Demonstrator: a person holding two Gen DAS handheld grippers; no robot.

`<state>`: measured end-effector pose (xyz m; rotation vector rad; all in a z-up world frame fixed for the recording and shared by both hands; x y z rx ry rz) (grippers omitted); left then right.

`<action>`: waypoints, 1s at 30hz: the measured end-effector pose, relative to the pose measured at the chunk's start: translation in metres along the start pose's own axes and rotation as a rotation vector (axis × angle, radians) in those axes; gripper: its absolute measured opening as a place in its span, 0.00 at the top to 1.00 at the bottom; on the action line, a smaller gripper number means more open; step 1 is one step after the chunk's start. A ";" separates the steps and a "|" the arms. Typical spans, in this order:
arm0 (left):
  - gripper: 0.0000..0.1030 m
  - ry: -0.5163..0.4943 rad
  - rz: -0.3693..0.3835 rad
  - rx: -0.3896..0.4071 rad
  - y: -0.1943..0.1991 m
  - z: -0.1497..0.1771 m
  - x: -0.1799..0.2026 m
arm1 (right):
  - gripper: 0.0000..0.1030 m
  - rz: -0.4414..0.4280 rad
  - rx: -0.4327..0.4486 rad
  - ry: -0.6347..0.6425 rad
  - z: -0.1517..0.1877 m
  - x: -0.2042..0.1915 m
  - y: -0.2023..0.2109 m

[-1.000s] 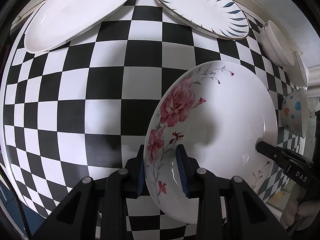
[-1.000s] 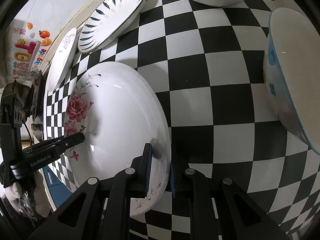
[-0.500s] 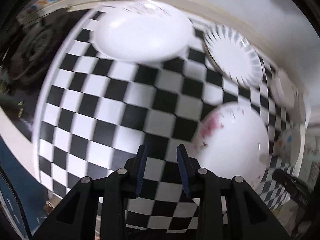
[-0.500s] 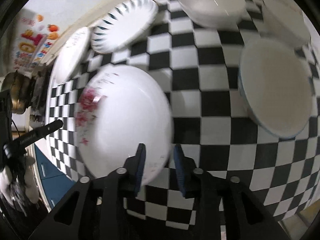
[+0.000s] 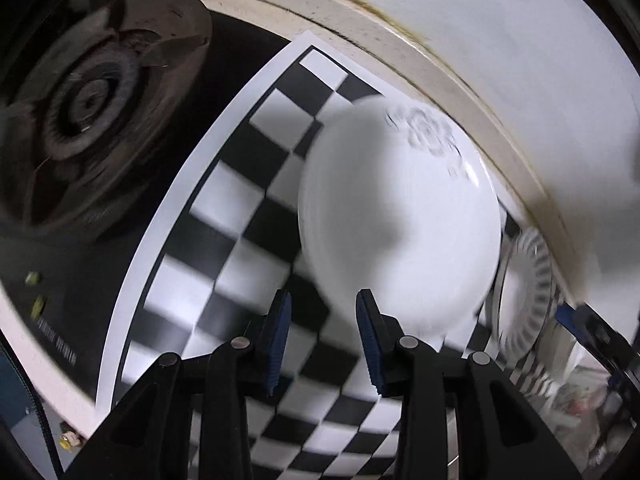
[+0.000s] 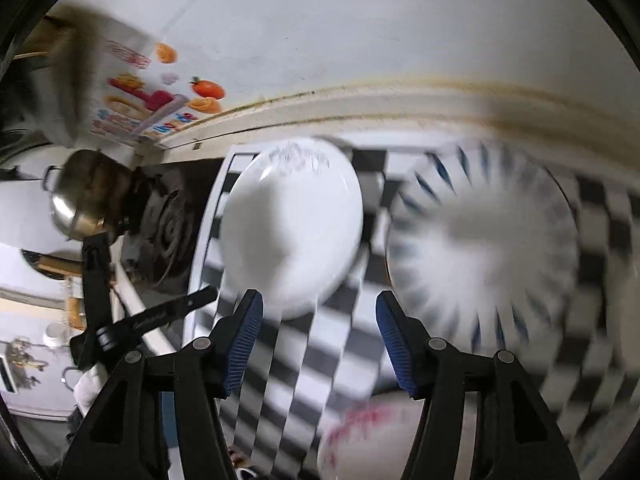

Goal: Organize plates and bowls

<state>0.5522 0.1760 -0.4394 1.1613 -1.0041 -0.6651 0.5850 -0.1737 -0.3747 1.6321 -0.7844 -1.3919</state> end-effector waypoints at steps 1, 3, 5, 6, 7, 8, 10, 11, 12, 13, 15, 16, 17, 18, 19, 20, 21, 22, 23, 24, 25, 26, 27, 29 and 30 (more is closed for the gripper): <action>0.70 0.001 0.006 -0.013 -0.003 -0.009 -0.003 | 0.40 0.013 -0.014 0.000 -0.013 0.000 -0.010; 0.70 -0.007 0.015 -0.039 -0.014 -0.027 -0.003 | 0.40 0.037 -0.042 -0.003 -0.040 0.005 -0.031; 0.70 -0.027 0.012 -0.071 -0.025 -0.037 -0.002 | 0.40 0.049 -0.077 -0.020 -0.061 0.010 -0.052; 0.70 -0.036 0.012 -0.085 -0.030 -0.041 0.000 | 0.40 0.046 -0.090 -0.029 -0.065 0.015 -0.059; 0.70 -0.047 0.010 -0.099 -0.035 -0.043 0.001 | 0.40 0.049 -0.106 -0.043 -0.073 0.019 -0.068; 0.70 -0.055 0.000 -0.110 -0.039 -0.045 0.002 | 0.40 0.053 -0.113 -0.048 -0.076 0.022 -0.072; 0.70 -0.070 -0.013 -0.119 -0.045 -0.049 0.003 | 0.42 0.047 -0.142 -0.048 -0.083 0.026 -0.084; 0.70 -0.078 -0.016 -0.111 -0.045 -0.051 0.003 | 0.45 0.042 -0.160 -0.041 -0.084 0.027 -0.090; 0.70 -0.096 -0.022 -0.103 -0.045 -0.052 0.005 | 0.48 0.045 -0.181 -0.031 -0.085 0.026 -0.097; 0.70 -0.111 -0.026 -0.095 -0.044 -0.053 0.006 | 0.54 0.057 -0.207 -0.023 -0.085 0.027 -0.104; 0.71 -0.127 -0.025 -0.084 -0.045 -0.054 0.006 | 0.65 0.072 -0.247 -0.009 -0.082 0.028 -0.114; 0.73 -0.137 -0.031 -0.079 -0.044 -0.054 0.006 | 0.69 0.074 -0.238 0.003 -0.082 0.027 -0.113; 0.75 -0.148 -0.034 -0.075 -0.044 -0.053 0.005 | 0.70 0.073 -0.243 0.014 -0.081 0.027 -0.115; 0.76 -0.148 -0.034 -0.073 -0.044 -0.053 0.003 | 0.72 0.082 -0.249 0.022 -0.080 0.028 -0.117; 0.77 -0.144 -0.033 -0.071 -0.043 -0.052 0.002 | 0.75 0.091 -0.242 0.033 -0.080 0.028 -0.116; 0.78 -0.139 -0.031 -0.070 -0.043 -0.050 0.001 | 0.80 0.099 -0.236 0.041 -0.080 0.029 -0.116; 0.78 -0.135 -0.031 -0.066 -0.043 -0.050 0.000 | 0.80 0.090 -0.230 0.041 -0.079 0.030 -0.115; 0.77 -0.135 -0.037 -0.059 -0.040 -0.050 -0.003 | 0.81 0.081 -0.230 0.038 -0.077 0.031 -0.115; 0.78 -0.137 -0.043 -0.049 -0.039 -0.048 -0.004 | 0.81 0.078 -0.229 0.042 -0.075 0.030 -0.116; 0.78 -0.141 -0.050 -0.040 -0.038 -0.045 -0.003 | 0.81 0.081 -0.223 0.050 -0.074 0.029 -0.116; 0.78 -0.145 -0.056 -0.034 -0.037 -0.043 -0.003 | 0.81 0.083 -0.217 0.055 -0.073 0.027 -0.119; 0.78 -0.148 -0.058 -0.030 -0.035 -0.041 -0.002 | 0.81 0.083 -0.213 0.055 -0.071 0.028 -0.118; 0.78 -0.153 -0.058 -0.029 -0.033 -0.037 -0.002 | 0.81 0.078 -0.205 0.050 -0.070 0.028 -0.115; 0.78 -0.156 -0.055 -0.026 -0.029 -0.033 -0.003 | 0.83 0.062 -0.190 0.041 -0.066 0.027 -0.110; 0.78 -0.157 -0.050 -0.025 -0.026 -0.029 -0.001 | 0.83 0.054 -0.181 0.039 -0.064 0.027 -0.105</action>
Point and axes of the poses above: each gripper's, at about its wrist camera, not at the fingertips, and y roughly against the way its jaws point, x to its right, z to its underside, the point moved 8 cm from there along -y, roughly the way its jaws point, and after that the axes turned 7 degrees about -x, right-handed, at the moved point
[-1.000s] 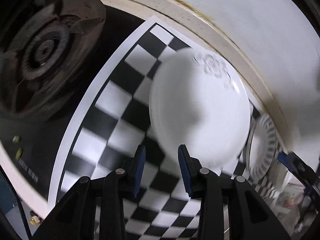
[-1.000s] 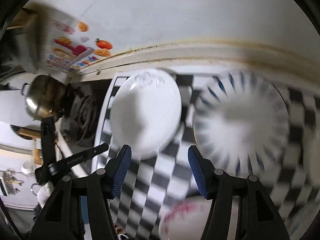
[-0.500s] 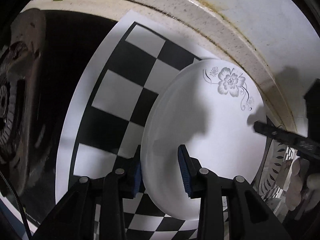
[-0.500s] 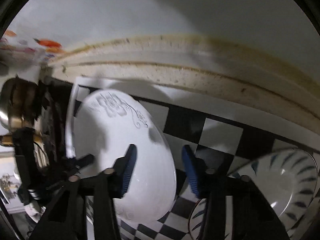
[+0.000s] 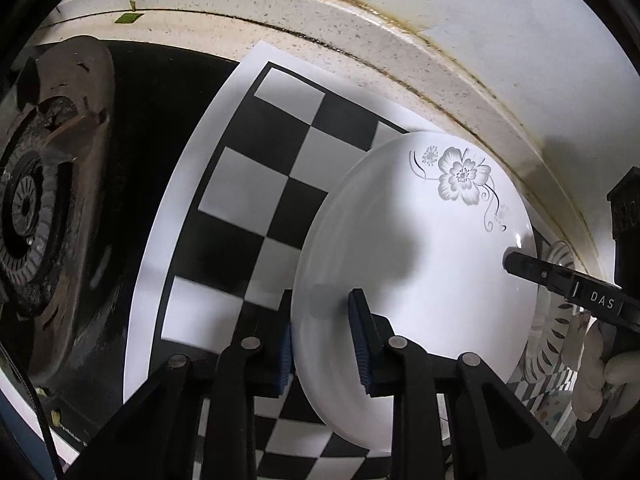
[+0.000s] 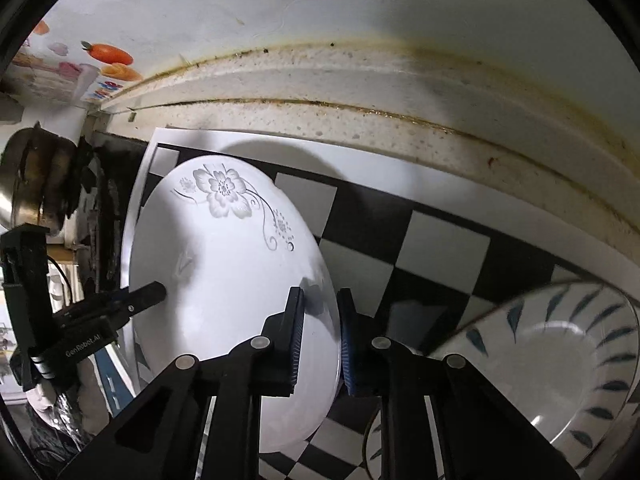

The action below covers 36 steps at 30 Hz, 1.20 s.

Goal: Organize plates and bowls

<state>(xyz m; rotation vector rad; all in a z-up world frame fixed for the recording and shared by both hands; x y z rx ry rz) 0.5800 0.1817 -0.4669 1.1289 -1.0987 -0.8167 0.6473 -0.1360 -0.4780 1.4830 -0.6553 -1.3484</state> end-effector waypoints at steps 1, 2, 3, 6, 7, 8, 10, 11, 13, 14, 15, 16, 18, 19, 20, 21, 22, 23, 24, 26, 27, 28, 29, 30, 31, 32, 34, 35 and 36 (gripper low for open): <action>0.77 -0.005 0.003 0.000 0.003 0.005 0.002 | 0.83 -0.004 0.007 0.002 0.003 -0.001 0.004; 0.77 -0.009 0.005 0.002 0.007 0.009 0.003 | 0.83 -0.004 0.016 0.005 0.006 -0.002 0.010; 0.77 -0.012 0.007 0.006 0.013 0.015 0.006 | 0.83 -0.003 0.026 0.010 0.010 -0.005 0.015; 0.78 -0.032 -0.002 0.025 0.028 0.030 0.014 | 0.84 -0.014 0.049 0.012 0.024 -0.010 0.030; 0.78 -0.040 -0.006 0.033 0.033 0.034 0.017 | 0.84 -0.019 0.056 0.011 0.028 -0.011 0.034; 0.78 -0.050 -0.010 0.040 0.038 0.038 0.021 | 0.84 -0.026 0.064 0.010 0.034 -0.011 0.041; 0.78 -0.074 -0.017 0.053 0.047 0.049 0.032 | 0.84 -0.037 0.079 0.006 0.046 -0.011 0.052; 0.78 -0.082 -0.019 0.053 0.050 0.053 0.038 | 0.84 -0.054 0.088 -0.003 0.056 -0.009 0.059; 0.78 -0.111 -0.022 0.048 0.058 0.062 0.044 | 0.84 -0.077 0.100 -0.024 0.071 -0.003 0.068; 0.78 -0.126 -0.027 0.046 0.060 0.067 0.049 | 0.85 -0.081 0.103 -0.030 0.078 0.001 0.072; 0.78 -0.147 -0.031 0.043 0.062 0.076 0.056 | 0.85 -0.080 0.109 -0.039 0.088 0.005 0.076; 0.78 -0.160 -0.033 0.040 0.062 0.081 0.062 | 0.84 -0.077 0.115 -0.046 0.096 0.007 0.079; 0.78 -0.189 -0.032 0.034 0.060 0.093 0.083 | 0.84 -0.073 0.127 -0.071 0.115 0.015 0.086; 0.78 -0.200 -0.029 0.031 0.057 0.090 0.096 | 0.85 -0.074 0.135 -0.083 0.126 0.020 0.092; 0.77 -0.210 -0.024 0.027 0.057 0.091 0.103 | 0.85 -0.074 0.144 -0.094 0.137 0.025 0.096; 0.77 -0.220 -0.019 0.024 0.057 0.096 0.109 | 0.85 -0.074 0.153 -0.103 0.147 0.030 0.099; 0.77 -0.236 -0.014 0.020 0.055 0.101 0.115 | 0.85 -0.072 0.163 -0.114 0.158 0.034 0.104; 0.77 -0.252 -0.008 0.016 0.054 0.107 0.124 | 0.85 -0.072 0.175 -0.131 0.172 0.042 0.109; 0.77 -0.261 -0.005 0.011 0.054 0.106 0.128 | 0.85 -0.073 0.181 -0.140 0.179 0.046 0.112; 0.77 -0.295 0.000 -0.002 0.049 0.117 0.142 | 0.85 -0.073 0.199 -0.171 0.202 0.061 0.121; 0.77 -0.315 0.003 -0.015 0.044 0.125 0.150 | 0.85 -0.072 0.204 -0.186 0.214 0.069 0.124; 0.77 -0.327 0.004 -0.022 0.041 0.129 0.154 | 0.85 -0.069 0.209 -0.199 0.223 0.075 0.125; 0.77 -0.346 0.003 -0.032 0.037 0.137 0.161 | 0.85 -0.061 0.212 -0.215 0.235 0.084 0.126; 0.77 -0.362 0.000 -0.043 0.032 0.145 0.170 | 0.85 -0.051 0.211 -0.227 0.245 0.090 0.126; 0.77 -0.372 0.000 -0.053 0.028 0.150 0.174 | 0.85 -0.044 0.210 -0.238 0.253 0.096 0.125; 0.77 -0.382 0.001 -0.068 0.021 0.156 0.178 | 0.85 -0.039 0.211 -0.252 0.262 0.103 0.124; 0.77 -0.392 0.002 -0.091 0.013 0.167 0.186 | 0.85 -0.036 0.209 -0.277 0.279 0.114 0.120; 0.77 -0.398 0.001 -0.101 0.008 0.171 0.187 | 0.85 -0.034 0.208 -0.284 0.285 0.117 0.118; 0.77 -0.404 -0.002 -0.117 0.001 0.178 0.189 | 0.85 -0.035 0.206 -0.297 0.294 0.123 0.114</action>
Point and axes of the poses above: each gripper's, at about its wrist camera, not at the fingertips, and y roughly against the way its jaws point, x to its right, z to its underside, the point moved 8 cm from there along -y, roughly the way its jaws point, and after that the axes turned 7 degrees about -x, right-handed, at the moved point
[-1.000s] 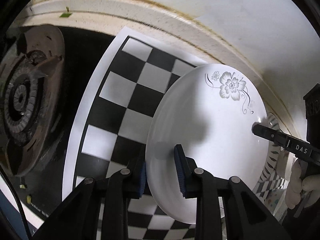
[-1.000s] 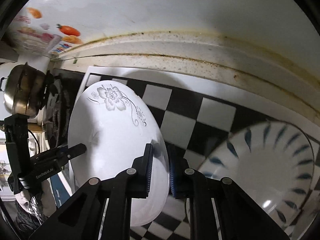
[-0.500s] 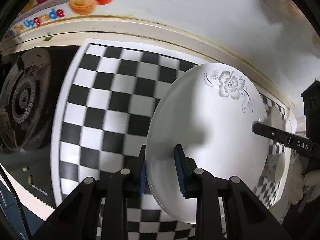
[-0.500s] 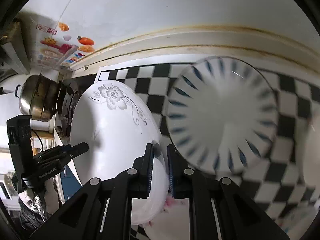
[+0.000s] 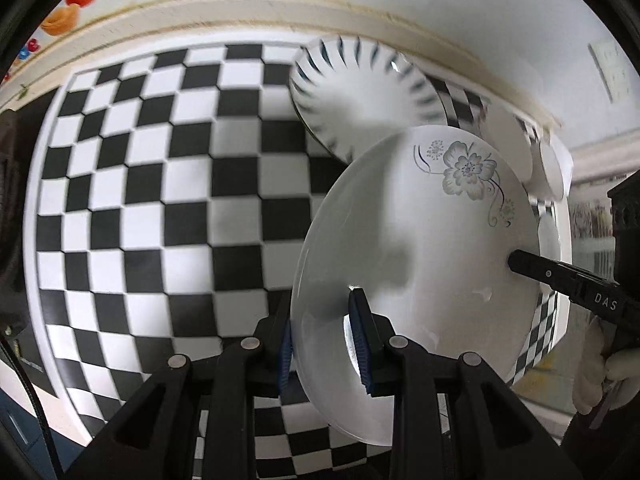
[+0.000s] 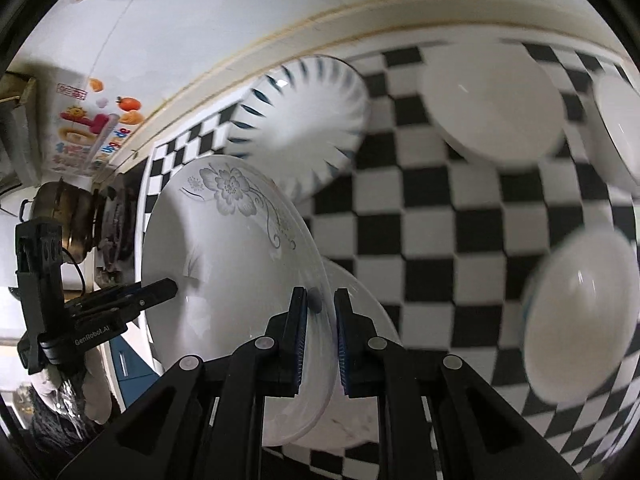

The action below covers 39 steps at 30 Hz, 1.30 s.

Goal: Organize plates and bowls

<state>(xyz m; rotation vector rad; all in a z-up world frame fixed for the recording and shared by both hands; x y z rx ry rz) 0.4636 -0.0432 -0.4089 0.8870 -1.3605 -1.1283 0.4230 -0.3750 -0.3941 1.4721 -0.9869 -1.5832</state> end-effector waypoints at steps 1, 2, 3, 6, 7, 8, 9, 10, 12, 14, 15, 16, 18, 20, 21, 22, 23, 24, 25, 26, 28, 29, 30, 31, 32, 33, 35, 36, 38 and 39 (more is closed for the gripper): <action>0.76 -0.003 -0.001 -0.012 -0.006 0.003 0.002 | 0.85 0.001 -0.003 -0.007 0.004 0.004 -0.002; 0.76 -0.008 -0.003 -0.023 -0.009 0.006 0.005 | 0.85 0.003 -0.005 -0.013 0.010 0.010 -0.005; 0.76 -0.012 -0.008 -0.034 -0.014 0.009 0.007 | 0.85 0.004 -0.008 -0.018 0.016 0.016 -0.007; 0.76 -0.024 -0.029 -0.059 -0.027 0.017 0.012 | 0.85 0.005 -0.024 -0.035 0.030 0.025 -0.020; 0.76 -0.029 -0.039 -0.064 -0.029 0.019 0.013 | 0.85 0.008 -0.029 -0.039 0.036 0.029 -0.023; 0.75 -0.036 -0.054 -0.069 -0.032 0.021 0.015 | 0.85 0.009 -0.034 -0.041 0.039 0.031 -0.026; 0.75 -0.041 -0.062 -0.072 -0.034 0.023 0.016 | 0.85 0.008 -0.038 -0.045 0.041 0.032 -0.029; 0.75 -0.045 -0.070 -0.077 -0.036 0.024 0.016 | 0.85 0.008 -0.041 -0.048 0.044 0.034 -0.032; 0.75 -0.061 -0.101 -0.071 -0.038 0.025 0.018 | 0.85 0.006 -0.046 -0.050 0.049 0.037 -0.036; 0.74 -0.062 -0.112 -0.069 -0.038 0.026 0.018 | 0.85 0.001 -0.047 -0.047 0.052 0.037 -0.037; 0.74 -0.060 -0.116 -0.070 -0.038 0.026 0.018 | 0.85 0.003 -0.048 -0.043 0.052 0.036 -0.038; 0.75 -0.059 -0.126 -0.073 -0.038 0.026 0.017 | 0.85 0.008 -0.049 -0.036 0.054 0.036 -0.039; 0.75 -0.072 -0.169 -0.078 -0.042 0.027 0.018 | 0.85 0.016 -0.049 -0.025 0.054 0.034 -0.039; 0.75 -0.086 -0.210 -0.091 -0.048 0.032 0.018 | 0.85 0.041 -0.048 -0.005 0.055 0.031 -0.039; 0.75 -0.090 -0.220 -0.089 -0.051 0.034 0.018 | 0.85 0.051 -0.047 -0.001 0.054 0.030 -0.039; 0.75 -0.095 -0.230 -0.089 -0.052 0.036 0.019 | 0.86 0.048 -0.045 -0.002 0.054 0.030 -0.038; 0.75 -0.099 -0.237 -0.086 -0.052 0.036 0.019 | 0.86 0.038 -0.047 -0.008 0.053 0.031 -0.037; 0.75 -0.102 -0.245 -0.083 -0.052 0.036 0.020 | 0.86 0.033 -0.049 -0.016 0.052 0.032 -0.037; 0.75 -0.100 -0.247 -0.085 -0.053 0.036 0.021 | 0.86 0.026 -0.056 -0.020 0.052 0.033 -0.037; 0.75 -0.097 -0.246 -0.085 -0.053 0.036 0.021 | 0.86 0.032 -0.058 -0.014 0.052 0.033 -0.037; 0.75 -0.090 -0.240 -0.087 -0.053 0.036 0.021 | 0.86 0.053 -0.056 0.003 0.052 0.031 -0.037; 0.75 -0.089 -0.240 -0.087 -0.053 0.036 0.021 | 0.86 0.059 -0.059 0.006 0.051 0.030 -0.037; 0.75 -0.088 -0.241 -0.087 -0.053 0.036 0.021 | 0.86 0.058 -0.062 0.003 0.051 0.030 -0.038; 0.75 -0.085 -0.243 -0.086 -0.053 0.036 0.021 | 0.86 0.053 -0.064 -0.005 0.051 0.031 -0.038; 0.75 -0.083 -0.244 -0.086 -0.053 0.036 0.022 | 0.86 0.046 -0.066 -0.013 0.050 0.032 -0.039; 0.75 -0.080 -0.246 -0.087 -0.054 0.035 0.021 | 0.86 0.041 -0.067 -0.019 0.050 0.032 -0.039; 0.75 -0.075 -0.249 -0.090 -0.054 0.034 0.020 | 0.86 0.044 -0.068 -0.024 0.051 0.032 -0.038; 0.75 -0.071 -0.254 -0.093 -0.054 0.034 0.020 | 0.86 0.048 -0.068 -0.023 0.051 0.032 -0.039; 0.75 -0.065 -0.261 -0.096 -0.055 0.033 0.020 | 0.86 0.051 -0.071 -0.028 0.051 0.032 -0.038; 0.75 -0.060 -0.264 -0.096 -0.055 0.033 0.020 | 0.86 0.054 -0.073 -0.029 0.051 0.032 -0.038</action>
Point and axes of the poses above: each gripper's, at about its wrist camera, not at the fingertips, and y roughly against the way its jaws point, x to its right, z to its underside, the point moved 8 cm from there along -y, roughly the way its jaws point, and after that the axes turned 7 degrees about -x, right-handed, at the moved point
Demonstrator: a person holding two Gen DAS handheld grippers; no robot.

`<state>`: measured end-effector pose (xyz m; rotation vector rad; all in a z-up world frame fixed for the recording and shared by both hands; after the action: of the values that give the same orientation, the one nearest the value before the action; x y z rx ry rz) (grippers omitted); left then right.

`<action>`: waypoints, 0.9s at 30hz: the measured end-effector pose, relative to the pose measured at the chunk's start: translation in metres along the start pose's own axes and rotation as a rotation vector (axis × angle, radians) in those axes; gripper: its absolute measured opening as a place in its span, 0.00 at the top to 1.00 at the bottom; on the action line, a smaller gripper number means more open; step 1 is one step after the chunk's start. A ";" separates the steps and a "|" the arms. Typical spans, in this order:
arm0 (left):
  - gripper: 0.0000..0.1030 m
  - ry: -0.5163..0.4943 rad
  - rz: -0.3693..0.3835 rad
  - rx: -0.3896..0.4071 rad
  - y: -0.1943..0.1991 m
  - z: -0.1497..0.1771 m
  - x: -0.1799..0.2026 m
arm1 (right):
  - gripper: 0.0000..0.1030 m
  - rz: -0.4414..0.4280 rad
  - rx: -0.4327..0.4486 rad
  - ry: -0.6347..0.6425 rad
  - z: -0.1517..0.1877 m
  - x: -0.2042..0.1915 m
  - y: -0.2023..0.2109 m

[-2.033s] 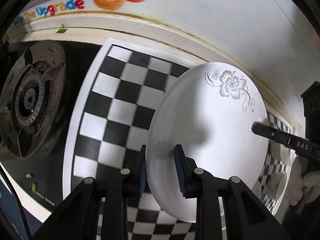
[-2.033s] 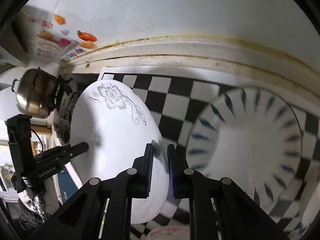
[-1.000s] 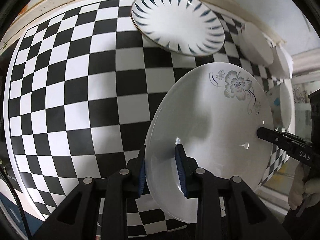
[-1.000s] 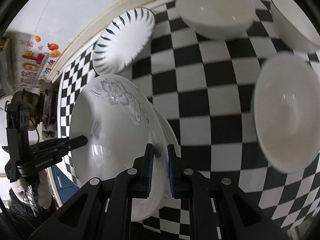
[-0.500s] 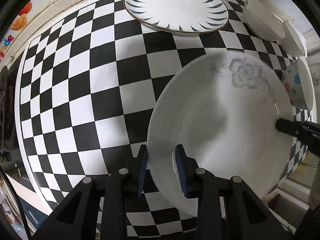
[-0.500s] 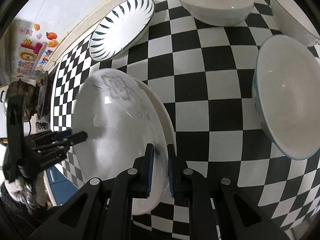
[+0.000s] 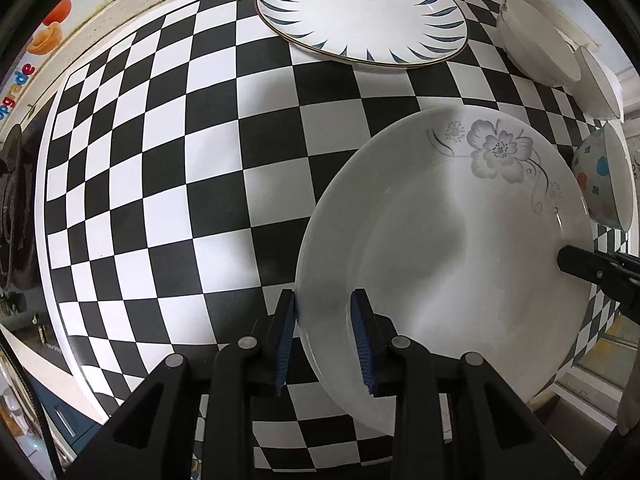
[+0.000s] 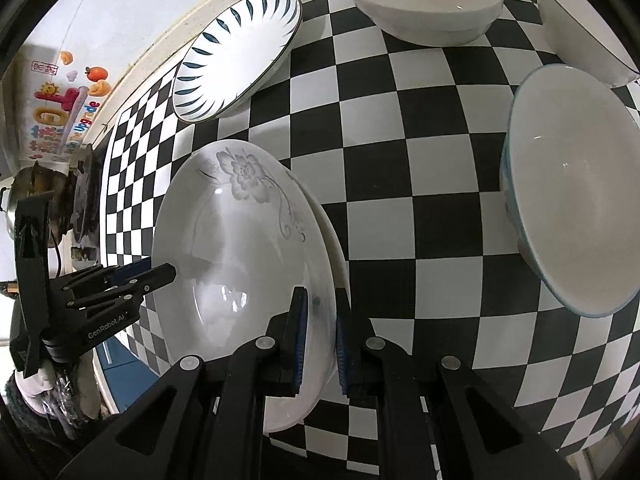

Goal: Organize plates and bowls

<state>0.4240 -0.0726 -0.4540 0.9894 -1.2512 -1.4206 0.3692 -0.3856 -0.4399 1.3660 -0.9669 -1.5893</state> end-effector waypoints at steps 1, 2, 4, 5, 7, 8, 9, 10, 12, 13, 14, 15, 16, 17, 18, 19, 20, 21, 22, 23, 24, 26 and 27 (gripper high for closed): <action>0.75 0.002 -0.001 0.000 0.000 0.000 0.000 | 0.86 0.004 -0.002 -0.001 0.000 0.000 0.000; 0.75 0.004 -0.002 0.000 0.000 -0.001 0.001 | 0.86 0.009 -0.002 -0.001 0.000 0.000 0.001; 0.75 0.007 -0.001 0.000 -0.002 -0.001 0.001 | 0.86 0.028 0.000 0.003 0.000 0.000 0.002; 0.75 0.008 0.000 0.000 -0.002 -0.001 0.001 | 0.86 0.046 0.000 0.007 0.000 -0.001 0.003; 0.75 0.011 0.002 -0.001 -0.002 -0.001 0.000 | 0.86 0.058 -0.004 0.009 0.001 0.000 0.002; 0.75 0.012 0.003 -0.002 -0.002 -0.002 -0.001 | 0.86 0.063 -0.007 0.011 0.002 0.000 0.001; 0.75 0.012 0.003 -0.002 -0.003 -0.002 0.000 | 0.86 0.070 -0.005 0.015 0.002 0.000 0.001; 0.75 0.012 0.002 -0.002 -0.003 -0.002 -0.001 | 0.86 0.079 -0.007 0.018 0.002 -0.001 0.001; 0.75 0.013 0.001 0.000 -0.003 -0.002 -0.001 | 0.85 0.101 -0.007 0.026 0.003 -0.001 0.000; 0.75 0.013 0.002 0.000 -0.002 -0.002 -0.001 | 0.85 0.117 -0.008 0.030 0.003 0.000 0.000; 0.75 0.014 0.003 0.001 -0.002 -0.002 -0.001 | 0.85 0.127 -0.008 0.035 0.003 0.000 0.000; 0.75 0.015 0.006 -0.001 0.000 -0.002 -0.003 | 0.83 0.117 -0.009 0.034 0.003 -0.001 0.000; 0.75 0.019 0.012 -0.005 0.000 -0.002 -0.005 | 0.83 0.116 -0.011 0.033 0.003 0.000 0.000; 0.75 0.027 0.022 -0.012 -0.001 0.000 -0.006 | 0.83 0.117 -0.014 0.031 0.002 0.000 0.000; 0.75 0.044 0.045 -0.025 0.000 0.000 -0.010 | 0.83 0.115 -0.013 0.023 0.001 0.000 0.002; 0.75 0.058 0.059 -0.028 0.001 0.000 -0.013 | 0.83 0.111 -0.004 0.015 -0.001 0.001 0.006; 0.75 0.073 0.069 -0.025 0.003 -0.001 -0.018 | 0.82 0.106 0.007 0.009 -0.003 0.001 0.011; 0.75 0.097 0.079 -0.019 0.008 -0.004 -0.026 | 0.81 0.099 0.017 0.000 -0.007 0.000 0.017; 0.75 0.115 0.094 -0.015 0.013 -0.007 -0.033 | 0.77 0.090 0.027 -0.008 -0.010 0.000 0.023; 0.74 0.133 0.113 -0.009 0.018 -0.011 -0.039 | 0.71 0.071 0.037 -0.018 -0.016 -0.003 0.029; 0.74 0.153 0.130 0.001 0.024 -0.017 -0.045 | 0.68 0.045 0.042 -0.023 -0.022 -0.006 0.034; 0.72 0.178 0.152 0.023 0.035 -0.034 -0.056 | 0.55 -0.003 0.050 -0.029 -0.037 -0.013 0.041; 0.71 0.186 0.167 0.034 0.043 -0.045 -0.058 | 0.53 -0.020 0.055 -0.033 -0.047 -0.018 0.045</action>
<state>0.4861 -0.0252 -0.4189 0.9914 -1.1946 -1.1553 0.4220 -0.3882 -0.3981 1.3950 -1.0266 -1.6151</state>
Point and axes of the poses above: each gripper's, at about its wrist camera, not at the fingertips, and y roughly against the way its jaws point, x to its right, z to its underside, the point moved 8 cm from there along -y, roughly the way its jaws point, and after that the axes turned 7 degrees about -x, right-handed, at the moved point
